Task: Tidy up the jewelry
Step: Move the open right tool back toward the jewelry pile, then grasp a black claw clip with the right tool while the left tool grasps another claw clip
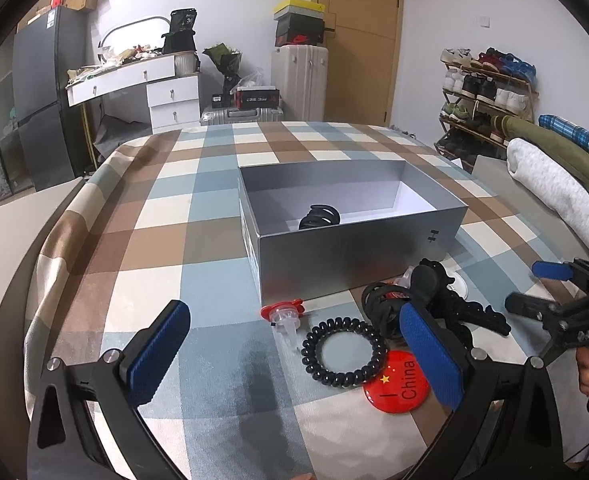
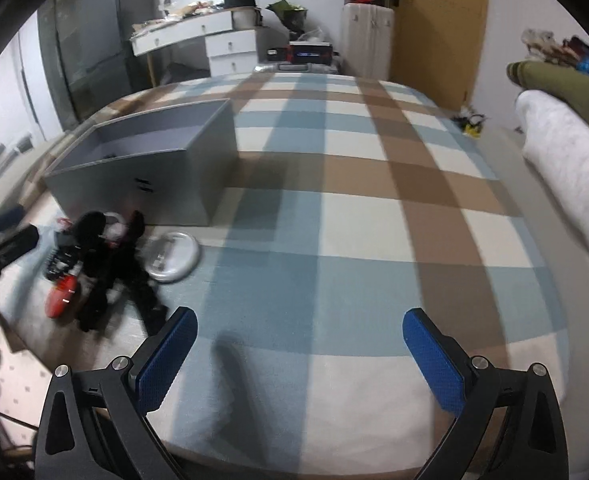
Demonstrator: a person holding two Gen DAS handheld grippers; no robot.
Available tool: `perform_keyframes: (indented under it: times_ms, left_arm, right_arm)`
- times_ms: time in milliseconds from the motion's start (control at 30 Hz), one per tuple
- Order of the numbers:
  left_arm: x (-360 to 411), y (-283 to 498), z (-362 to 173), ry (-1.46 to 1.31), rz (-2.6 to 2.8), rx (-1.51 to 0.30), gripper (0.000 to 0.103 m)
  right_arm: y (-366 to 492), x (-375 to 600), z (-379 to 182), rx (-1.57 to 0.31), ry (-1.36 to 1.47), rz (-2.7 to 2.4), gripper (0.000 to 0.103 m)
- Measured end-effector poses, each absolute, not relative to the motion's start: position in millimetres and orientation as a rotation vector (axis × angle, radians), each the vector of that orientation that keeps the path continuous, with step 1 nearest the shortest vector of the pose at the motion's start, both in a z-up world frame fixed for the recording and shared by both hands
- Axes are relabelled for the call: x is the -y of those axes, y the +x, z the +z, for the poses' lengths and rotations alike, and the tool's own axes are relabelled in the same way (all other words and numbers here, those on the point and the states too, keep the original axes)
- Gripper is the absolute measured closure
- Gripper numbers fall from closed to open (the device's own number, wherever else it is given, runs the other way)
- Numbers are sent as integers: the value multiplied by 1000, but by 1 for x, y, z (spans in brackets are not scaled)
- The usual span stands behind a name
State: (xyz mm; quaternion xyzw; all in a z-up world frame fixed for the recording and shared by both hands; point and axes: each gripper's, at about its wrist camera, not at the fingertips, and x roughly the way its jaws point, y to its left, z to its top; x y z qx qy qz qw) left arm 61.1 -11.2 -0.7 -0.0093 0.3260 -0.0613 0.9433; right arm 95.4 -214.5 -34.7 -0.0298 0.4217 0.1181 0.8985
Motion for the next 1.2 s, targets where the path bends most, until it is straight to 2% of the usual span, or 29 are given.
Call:
perform_keyframes:
  times_ms: [367,533,933,1000,1067,1133,1200]
  left_arm:
    - [9,60,-1,-25,-139,-664,1]
    - [4,64,-4,-63,-130,-680,1]
    - [4,63,-4,-51,-125,-677,1]
    - [3,63,-4,-59,-129,-679,1]
    - [2,63,-4,-67,-129,-678,1]
    - [0,62,-4,-76,-129,-682,1]
    - [-1,62,-3,-87,-131,-678,1]
  right_arm:
    - [85,176,-42,-876,-241,279,1]
    - [97,199,-44,-894,-166,139,0]
    - [84,171,-24,-843,-120,277,2]
    - [82,167,-20,-844,-94,319,8]
    - [81,159,-20,-862,-79,374,27]
    - [82,150,-24,-884,-81,417,42]
    - [81,143,-28,-899,-84,440,51]
